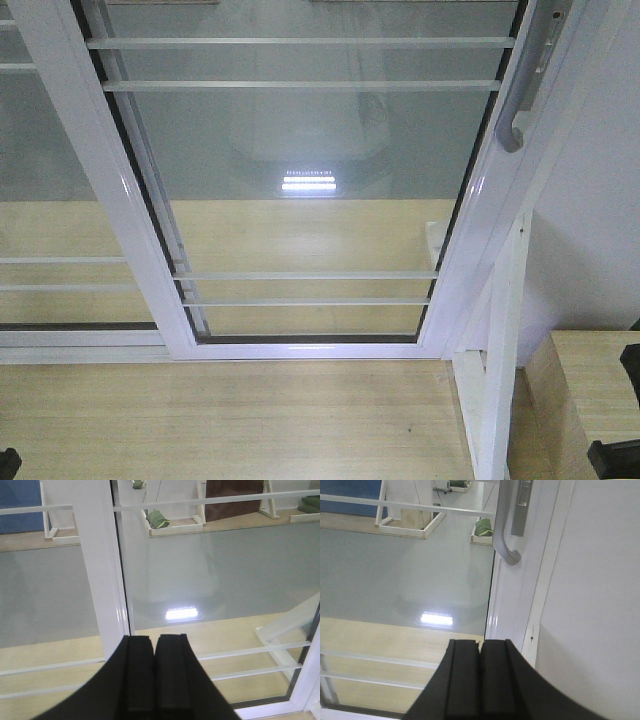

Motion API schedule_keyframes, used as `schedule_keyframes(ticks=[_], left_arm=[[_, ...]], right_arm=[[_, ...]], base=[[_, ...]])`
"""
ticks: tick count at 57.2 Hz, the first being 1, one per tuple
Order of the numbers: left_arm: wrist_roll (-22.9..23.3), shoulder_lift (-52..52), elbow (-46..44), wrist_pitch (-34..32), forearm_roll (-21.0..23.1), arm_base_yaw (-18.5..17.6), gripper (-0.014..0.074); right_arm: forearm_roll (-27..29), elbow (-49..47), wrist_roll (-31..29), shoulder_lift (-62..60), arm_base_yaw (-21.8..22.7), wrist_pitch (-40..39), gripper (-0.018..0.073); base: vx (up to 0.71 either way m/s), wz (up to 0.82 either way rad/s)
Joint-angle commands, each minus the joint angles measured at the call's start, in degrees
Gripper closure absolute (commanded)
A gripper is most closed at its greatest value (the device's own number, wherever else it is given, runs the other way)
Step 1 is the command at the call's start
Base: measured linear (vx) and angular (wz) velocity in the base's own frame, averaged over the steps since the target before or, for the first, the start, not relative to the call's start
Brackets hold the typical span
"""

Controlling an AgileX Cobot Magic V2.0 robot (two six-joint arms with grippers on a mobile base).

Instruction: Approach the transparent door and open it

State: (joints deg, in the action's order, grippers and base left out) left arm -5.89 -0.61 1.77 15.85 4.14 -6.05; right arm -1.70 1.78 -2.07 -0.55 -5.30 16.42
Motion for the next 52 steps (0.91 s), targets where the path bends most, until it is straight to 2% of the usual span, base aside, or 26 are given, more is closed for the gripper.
schedule_keyframes(ticks=[1,52], left_arm=[[0.4,-0.9,0.5,-4.5,0.3,-0.3,0.0599],[0.4,-0.8,0.5,-4.5,0.3,-0.3,0.0599]], right_arm=[[-0.1,0.2,-0.5,-0.9,0.1,-4.7,0.0561],[-0.1,0.2,-0.5,-0.7,0.1,-4.7,0.0561]], base=[[0.13,-0.02],[0.05,-0.01]])
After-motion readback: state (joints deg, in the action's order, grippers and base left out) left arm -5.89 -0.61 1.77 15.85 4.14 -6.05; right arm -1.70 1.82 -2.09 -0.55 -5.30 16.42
